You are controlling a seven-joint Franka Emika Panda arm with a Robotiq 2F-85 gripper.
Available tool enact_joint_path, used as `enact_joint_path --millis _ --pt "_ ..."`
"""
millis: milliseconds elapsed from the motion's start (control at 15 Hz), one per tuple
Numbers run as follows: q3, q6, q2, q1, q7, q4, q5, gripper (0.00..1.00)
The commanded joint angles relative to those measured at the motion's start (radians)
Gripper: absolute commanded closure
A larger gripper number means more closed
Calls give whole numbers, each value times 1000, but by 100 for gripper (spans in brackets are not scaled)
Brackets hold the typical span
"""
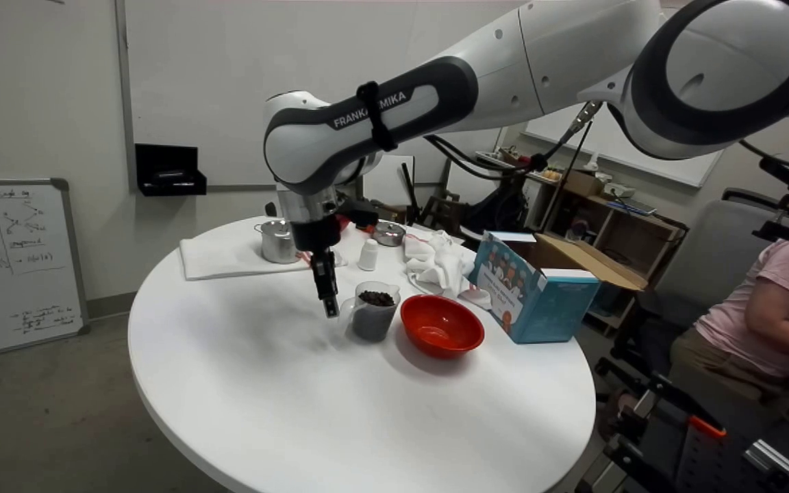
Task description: Pour some contents from the jug into the red bowl
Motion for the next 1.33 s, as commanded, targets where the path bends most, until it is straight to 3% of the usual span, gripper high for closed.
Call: enact_joint_path --millis 0,1267 --pt "18 -18 15 -5 -23 37 15 0" --pt "3 -160 -147 -12 -298 -130 -61 0"
